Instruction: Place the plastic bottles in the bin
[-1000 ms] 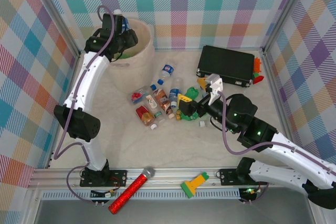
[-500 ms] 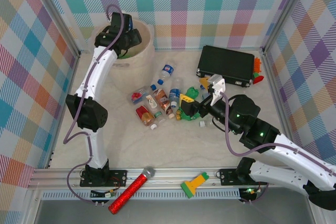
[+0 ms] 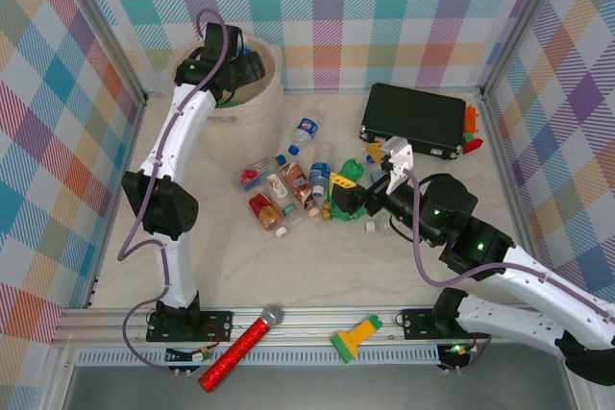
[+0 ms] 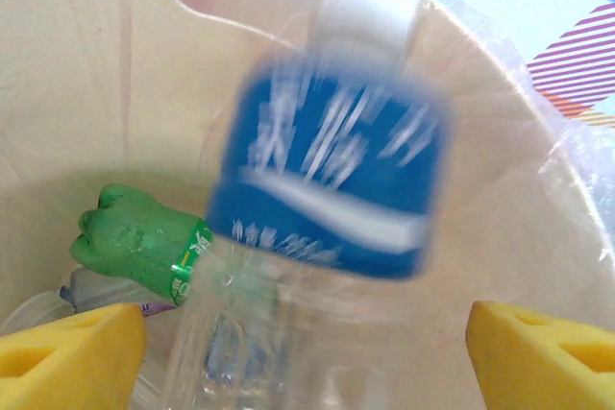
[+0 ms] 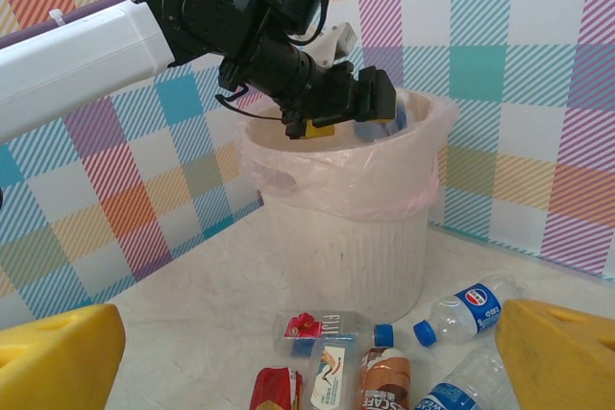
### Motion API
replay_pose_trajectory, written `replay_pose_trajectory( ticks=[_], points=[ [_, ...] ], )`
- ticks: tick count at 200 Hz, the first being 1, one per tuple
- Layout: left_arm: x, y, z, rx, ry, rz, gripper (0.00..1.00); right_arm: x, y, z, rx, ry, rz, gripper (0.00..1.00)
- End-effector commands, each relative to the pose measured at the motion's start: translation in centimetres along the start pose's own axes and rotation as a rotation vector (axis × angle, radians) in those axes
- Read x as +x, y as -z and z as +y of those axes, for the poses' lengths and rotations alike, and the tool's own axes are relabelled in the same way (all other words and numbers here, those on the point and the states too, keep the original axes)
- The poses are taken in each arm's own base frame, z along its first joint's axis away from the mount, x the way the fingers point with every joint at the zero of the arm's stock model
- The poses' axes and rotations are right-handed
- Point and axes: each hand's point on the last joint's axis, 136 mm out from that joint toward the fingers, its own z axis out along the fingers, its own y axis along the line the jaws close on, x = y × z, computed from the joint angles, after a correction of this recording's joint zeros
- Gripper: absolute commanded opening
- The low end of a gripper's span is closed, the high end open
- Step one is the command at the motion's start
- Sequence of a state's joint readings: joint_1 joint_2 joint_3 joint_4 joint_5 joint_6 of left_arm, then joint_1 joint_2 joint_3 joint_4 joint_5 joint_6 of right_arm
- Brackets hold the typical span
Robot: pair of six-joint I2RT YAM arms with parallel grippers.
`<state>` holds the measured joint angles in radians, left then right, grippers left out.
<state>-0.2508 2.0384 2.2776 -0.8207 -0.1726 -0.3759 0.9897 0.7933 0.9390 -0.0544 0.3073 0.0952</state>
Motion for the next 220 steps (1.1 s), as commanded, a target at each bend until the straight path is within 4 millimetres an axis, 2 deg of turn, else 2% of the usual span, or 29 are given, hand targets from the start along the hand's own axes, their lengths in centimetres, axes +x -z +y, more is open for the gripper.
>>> replay_pose_trajectory(
  ticks=[1, 22, 43, 68, 122, 148, 179, 220],
  points=[
    [-1.9, 1.8, 0.0, 0.022, 0.009, -0.042, 0.88, -1.8, 0.6, 0.1, 0.003, -0.006, -0.043, 0.99],
    [-2.5, 2.9, -0.2, 0.035, 0.012, -0.063, 0.88, -1.7, 0.5, 0.1, 0.000, -0.011, -0.040, 0.99],
    [-3.1, 4.3, -0.2, 0.039, 0.011, -0.082, 1.00, -1.5, 0.3, 0.2, -0.003, -0.022, -0.033, 0.99],
    [-3.5, 5.8, 0.0, 0.039, 0.015, -0.093, 1.00, -1.3, 0.2, 0.2, -0.003, -0.029, -0.027, 0.99],
    [-2.7, 9.4, 0.9, 0.052, 0.021, -0.104, 1.00, -0.8, 0.2, 0.1, 0.004, -0.037, -0.006, 0.99],
    [-1.8, 11.6, 1.6, 0.072, 0.039, -0.125, 1.00, -0.2, 0.0, -0.1, 0.017, -0.049, 0.011, 0.99],
    [0.3, 14.5, 2.6, 0.110, 0.073, -0.146, 1.00, 1.0, -0.3, -0.5, 0.040, -0.062, 0.052, 0.99],
    [4.6, 17.6, 4.2, 0.149, 0.092, -0.146, 1.00, 3.4, -0.6, -1.5, 0.103, -0.082, 0.131, 0.99]
  ],
)
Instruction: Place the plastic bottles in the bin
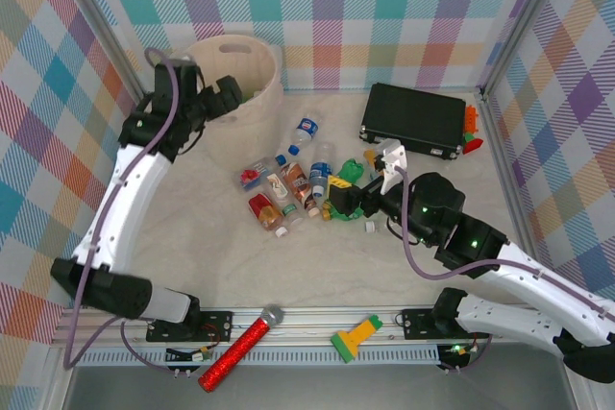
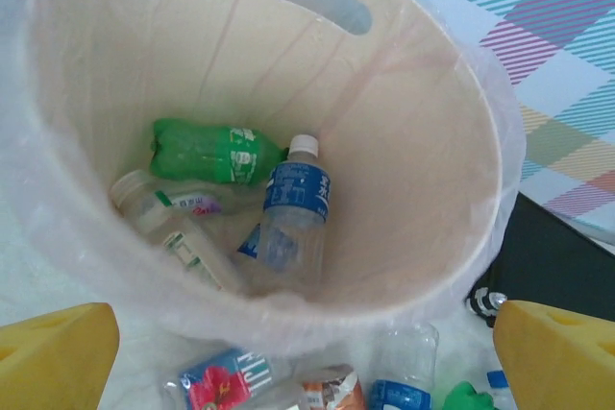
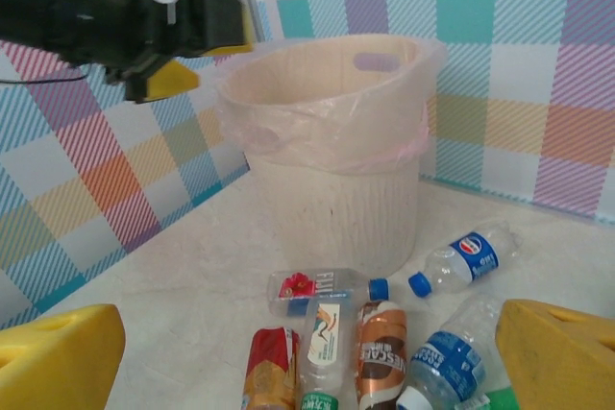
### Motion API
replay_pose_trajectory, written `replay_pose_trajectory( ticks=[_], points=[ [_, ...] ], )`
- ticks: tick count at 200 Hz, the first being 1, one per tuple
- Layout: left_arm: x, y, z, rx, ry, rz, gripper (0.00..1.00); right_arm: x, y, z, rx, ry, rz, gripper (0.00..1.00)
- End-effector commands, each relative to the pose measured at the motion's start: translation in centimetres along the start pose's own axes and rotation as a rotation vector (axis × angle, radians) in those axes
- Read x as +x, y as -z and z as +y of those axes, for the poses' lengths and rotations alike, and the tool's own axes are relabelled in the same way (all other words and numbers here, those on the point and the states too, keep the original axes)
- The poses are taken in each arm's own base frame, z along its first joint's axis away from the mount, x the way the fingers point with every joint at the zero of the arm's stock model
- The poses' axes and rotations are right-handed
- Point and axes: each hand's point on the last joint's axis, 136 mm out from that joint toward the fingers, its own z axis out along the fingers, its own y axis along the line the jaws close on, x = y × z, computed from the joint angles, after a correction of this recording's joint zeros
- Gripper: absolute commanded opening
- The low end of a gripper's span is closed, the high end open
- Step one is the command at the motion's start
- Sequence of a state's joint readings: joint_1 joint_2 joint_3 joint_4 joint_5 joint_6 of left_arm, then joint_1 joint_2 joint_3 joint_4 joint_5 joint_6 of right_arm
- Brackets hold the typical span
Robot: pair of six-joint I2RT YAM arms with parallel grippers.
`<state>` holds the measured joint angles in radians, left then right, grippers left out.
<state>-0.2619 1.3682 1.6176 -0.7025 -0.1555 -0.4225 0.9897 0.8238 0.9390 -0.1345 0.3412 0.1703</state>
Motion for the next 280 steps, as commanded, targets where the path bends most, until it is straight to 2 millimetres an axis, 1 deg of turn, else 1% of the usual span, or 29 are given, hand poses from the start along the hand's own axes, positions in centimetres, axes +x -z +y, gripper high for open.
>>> replay_pose_trajectory(
  ticks=[1, 14, 24, 46, 57, 85, 98, 116, 139, 151, 163, 182, 197, 220, 257, 280],
  points=[
    [0.5, 2.5, -0.3, 0.063, 0.032, -0.048, 1.00, 0.7, 0.0, -0.8, 0.053, -0.032, 0.034, 0.99],
    [1.6, 3.4, 0.2, 0.068, 0.027, -0.045, 1.00, 1.9, -0.1, -1.6, 0.098, -0.041, 0.075, 0.99],
    [2.6, 3.7, 0.6, 0.066, 0.019, -0.033, 1.00, 2.8, -0.2, -2.4, 0.144, -0.050, 0.105, 0.99],
    [4.0, 4.6, 1.5, 0.065, 0.005, -0.023, 1.00, 5.0, 0.0, -4.9, 0.287, -0.074, 0.166, 0.99],
    [4.5, 5.0, 1.9, 0.061, -0.002, -0.022, 1.00, 6.4, 0.2, -6.0, 0.349, -0.088, 0.206, 0.99],
    [5.5, 5.8, 2.8, 0.059, -0.008, -0.031, 1.00, 10.8, 1.9, -9.8, 0.523, -0.210, 0.342, 0.99],
    [6.0, 6.0, 3.2, 0.064, 0.005, -0.038, 0.99, 13.4, 2.9, -11.5, 0.583, -0.290, 0.408, 0.99],
    [6.9, 6.2, 3.5, 0.084, 0.015, -0.040, 0.99, 16.6, 4.1, -13.2, 0.631, -0.422, 0.471, 0.99],
    [7.9, 6.4, 4.1, 0.084, 0.019, -0.029, 0.99, 19.3, 5.4, -14.7, 0.694, -0.538, 0.519, 0.99],
    [8.4, 6.4, 4.4, 0.081, 0.033, -0.024, 1.00, 20.3, 6.0, -15.4, 0.734, -0.584, 0.544, 0.99],
    [9.3, 6.2, 4.5, 0.095, 0.052, -0.010, 1.00, 21.4, 6.4, -16.0, 0.771, -0.636, 0.579, 0.99],
    [10.5, 5.8, 4.4, 0.134, 0.080, 0.010, 1.00, 23.0, 7.2, -17.0, 0.845, -0.755, 0.619, 0.99],
    [11.1, 5.5, 4.2, 0.150, 0.079, 0.028, 1.00, 23.9, 7.5, -17.4, 0.889, -0.858, 0.640, 0.99],
    [11.4, 5.2, 4.3, 0.133, 0.065, 0.048, 1.00, 24.8, 7.0, -17.5, 0.900, -0.999, 0.646, 0.99],
    [12.2, 5.0, 3.3, 0.191, 0.082, 0.084, 1.00, 26.1, 6.9, -18.2, 0.943, -1.162, 0.628, 1.00],
    [12.5, 4.8, 3.2, 0.198, 0.085, 0.095, 1.00, 27.5, 6.9, -18.5, 0.955, -1.271, 0.615, 0.97]
  ],
)
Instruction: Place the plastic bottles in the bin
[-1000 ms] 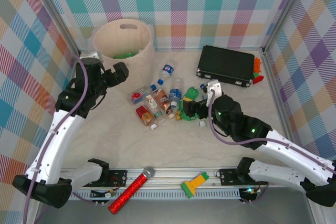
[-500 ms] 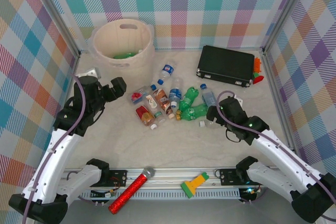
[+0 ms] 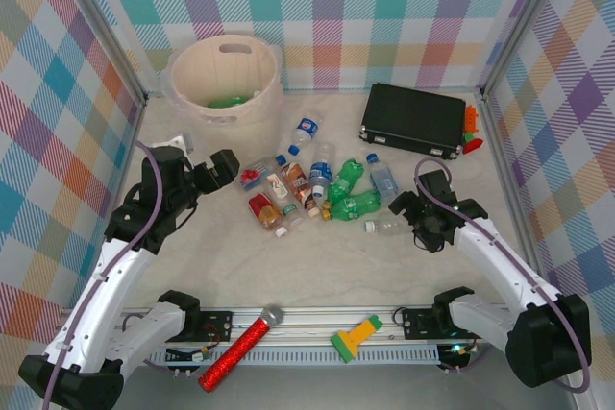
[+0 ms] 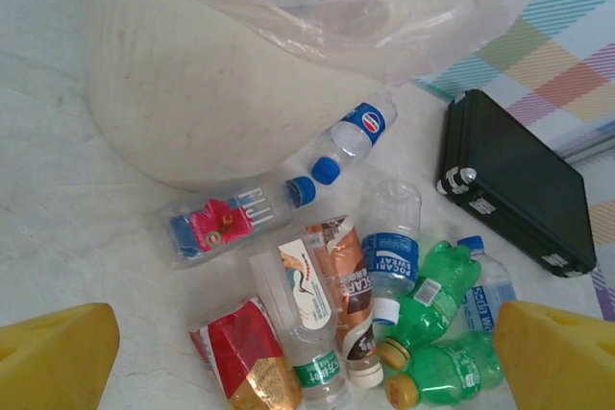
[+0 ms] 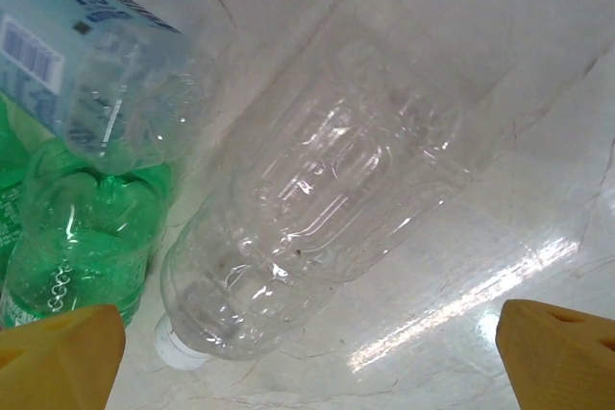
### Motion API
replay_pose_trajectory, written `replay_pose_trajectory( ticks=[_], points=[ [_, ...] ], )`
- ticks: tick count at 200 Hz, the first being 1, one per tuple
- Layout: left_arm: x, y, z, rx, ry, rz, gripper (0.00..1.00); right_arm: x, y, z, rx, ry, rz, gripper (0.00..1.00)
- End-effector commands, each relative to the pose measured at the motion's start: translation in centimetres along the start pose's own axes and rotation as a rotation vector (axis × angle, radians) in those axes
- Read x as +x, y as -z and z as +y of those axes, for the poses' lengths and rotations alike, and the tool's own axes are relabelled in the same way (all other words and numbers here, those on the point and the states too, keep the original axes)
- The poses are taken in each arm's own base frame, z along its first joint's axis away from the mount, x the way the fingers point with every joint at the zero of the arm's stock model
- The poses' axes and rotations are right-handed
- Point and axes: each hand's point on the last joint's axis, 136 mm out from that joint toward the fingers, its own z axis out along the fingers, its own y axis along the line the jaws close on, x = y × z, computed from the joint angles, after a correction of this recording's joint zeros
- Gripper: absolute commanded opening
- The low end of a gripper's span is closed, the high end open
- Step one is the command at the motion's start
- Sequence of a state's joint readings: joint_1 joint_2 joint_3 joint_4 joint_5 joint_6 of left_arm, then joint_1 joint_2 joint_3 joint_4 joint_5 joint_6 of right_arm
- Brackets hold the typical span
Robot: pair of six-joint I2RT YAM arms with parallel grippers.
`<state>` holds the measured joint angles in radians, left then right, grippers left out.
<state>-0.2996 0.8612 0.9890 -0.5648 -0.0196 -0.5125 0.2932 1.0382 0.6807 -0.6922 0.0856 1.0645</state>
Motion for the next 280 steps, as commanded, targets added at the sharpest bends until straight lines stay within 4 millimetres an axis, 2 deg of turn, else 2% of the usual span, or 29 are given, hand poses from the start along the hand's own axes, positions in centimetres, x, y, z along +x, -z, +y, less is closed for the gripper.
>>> replay_pose_trajectory(
  ticks=[1, 103, 148, 176, 189, 223, 280],
  points=[
    [0.5, -0.4, -0.8, 0.048, 0.012, 0.017, 1.00, 0.9, -1.2, -0.4, -0.018, -0.141, 0.076, 0.97],
    [1.2, -0.9, -0.8, 0.053, 0.025, 0.049, 1.00, -1.1, -4.8, 0.0, -0.033, -0.273, 0.072, 0.94],
    [1.5, -1.5, -0.7, 0.042, 0.026, 0.065, 1.00, -1.9, -5.8, -0.4, -0.029, -0.300, 0.067, 0.86],
    [1.6, -1.8, -0.8, 0.044, 0.029, 0.074, 0.99, -2.2, -6.1, -0.7, -0.053, -0.308, 0.065, 0.77],
    [1.5, -1.8, -0.8, 0.044, 0.029, 0.075, 1.00, -2.3, -5.9, -0.6, -0.062, -0.297, 0.061, 0.70],
    [1.6, -1.7, -0.7, 0.040, 0.028, 0.076, 1.00, -2.5, -4.6, -0.5, -0.084, -0.270, 0.029, 0.64],
    [2.0, -2.2, -1.2, 0.060, 0.030, 0.110, 1.00, -4.4, -0.2, 1.9, -0.194, -0.130, -0.077, 0.57]
  ],
)
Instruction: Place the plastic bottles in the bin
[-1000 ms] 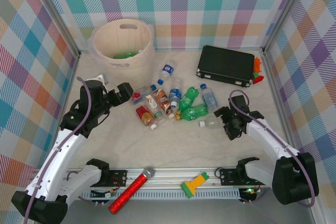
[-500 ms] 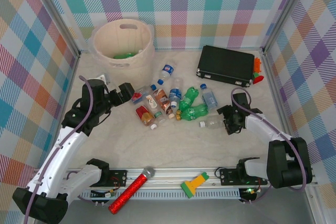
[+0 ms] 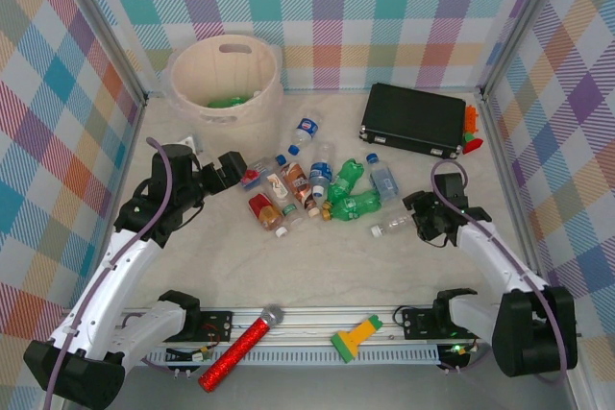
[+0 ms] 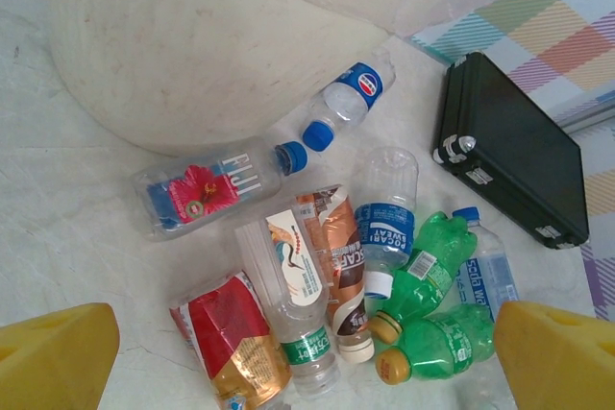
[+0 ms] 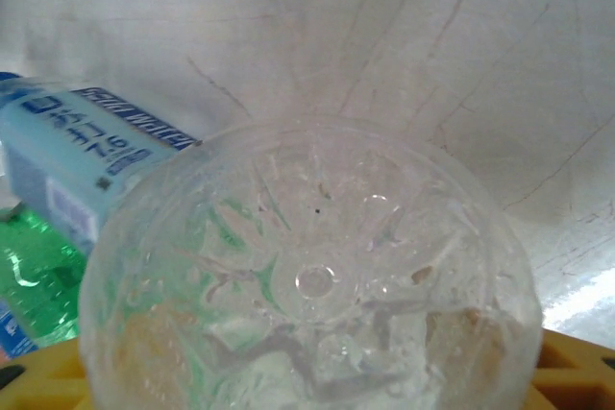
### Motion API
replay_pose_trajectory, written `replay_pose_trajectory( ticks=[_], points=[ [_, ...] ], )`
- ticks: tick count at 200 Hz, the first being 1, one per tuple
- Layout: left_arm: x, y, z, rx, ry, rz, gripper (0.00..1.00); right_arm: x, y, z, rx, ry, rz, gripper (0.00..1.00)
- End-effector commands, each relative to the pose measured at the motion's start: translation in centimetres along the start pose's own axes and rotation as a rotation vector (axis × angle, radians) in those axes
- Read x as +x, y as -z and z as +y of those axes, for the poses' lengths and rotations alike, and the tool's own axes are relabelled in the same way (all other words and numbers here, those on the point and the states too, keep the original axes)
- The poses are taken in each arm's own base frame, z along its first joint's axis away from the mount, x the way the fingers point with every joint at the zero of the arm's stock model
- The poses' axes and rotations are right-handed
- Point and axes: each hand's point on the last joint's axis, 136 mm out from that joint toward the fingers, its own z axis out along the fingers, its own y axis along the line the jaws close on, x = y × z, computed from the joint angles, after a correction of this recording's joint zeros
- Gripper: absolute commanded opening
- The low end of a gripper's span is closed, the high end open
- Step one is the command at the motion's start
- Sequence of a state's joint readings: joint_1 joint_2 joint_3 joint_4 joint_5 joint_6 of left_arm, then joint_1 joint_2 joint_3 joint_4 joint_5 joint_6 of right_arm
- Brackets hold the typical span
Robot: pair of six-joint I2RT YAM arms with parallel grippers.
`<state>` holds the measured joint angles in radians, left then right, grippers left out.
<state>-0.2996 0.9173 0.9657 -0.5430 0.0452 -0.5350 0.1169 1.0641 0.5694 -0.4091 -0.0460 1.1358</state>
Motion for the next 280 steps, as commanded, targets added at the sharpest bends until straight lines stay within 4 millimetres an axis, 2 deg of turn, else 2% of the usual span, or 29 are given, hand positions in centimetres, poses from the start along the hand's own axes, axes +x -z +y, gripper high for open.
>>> replay_pose_trajectory(
  ticks=[1, 10, 37, 50, 71, 96, 120, 144, 180, 229, 243, 280],
  points=[
    [0.3, -0.3, -1.1, 0.045, 0.005, 0.026, 1.00, -0.9, 1.8, 1.6, -0.038, 0.086, -0.040, 0.57],
    [0.4, -0.5, -1.3, 0.051, 0.008, 0.035, 1.00, -1.0, 2.2, 2.1, -0.054, 0.108, -0.048, 0.55],
    [0.7, -0.7, -2.1, 0.090, -0.002, 0.047, 1.00, -1.3, 3.7, 3.8, -0.104, 0.163, -0.068, 0.57],
    [1.0, -1.0, -2.6, 0.112, -0.013, 0.056, 1.00, -1.2, 4.4, 4.7, -0.126, 0.204, -0.072, 0.54],
    [1.8, -1.4, -3.4, 0.136, -0.045, 0.075, 0.94, -1.0, 5.9, 7.2, -0.179, 0.285, -0.096, 0.54],
    [3.1, -1.8, -5.2, 0.212, -0.089, 0.101, 0.88, -0.2, 8.2, 11.3, -0.237, 0.427, -0.148, 0.54],
    [4.2, -1.6, -6.8, 0.267, -0.153, 0.112, 0.87, 1.4, 9.5, 15.4, -0.292, 0.541, -0.150, 0.55],
    [5.7, -1.6, -8.2, 0.310, -0.223, 0.131, 0.83, 3.9, 10.5, 19.4, -0.357, 0.647, -0.123, 0.55],
    [8.6, -1.7, -10.6, 0.393, -0.353, 0.161, 0.78, 7.7, 11.1, 23.8, -0.443, 0.750, -0.061, 0.55],
    [11.5, -2.2, -13.1, 0.492, -0.453, 0.207, 0.71, 11.9, 12.0, 27.0, -0.520, 0.868, 0.003, 0.55],
    [11.9, -2.5, -13.4, 0.502, -0.467, 0.209, 0.68, 13.0, 12.3, 27.5, -0.545, 0.885, 0.029, 0.55],
    [12.1, -3.4, -13.8, 0.501, -0.485, 0.214, 0.66, 15.8, 12.9, 28.0, -0.598, 0.929, 0.116, 0.55]
  ],
)
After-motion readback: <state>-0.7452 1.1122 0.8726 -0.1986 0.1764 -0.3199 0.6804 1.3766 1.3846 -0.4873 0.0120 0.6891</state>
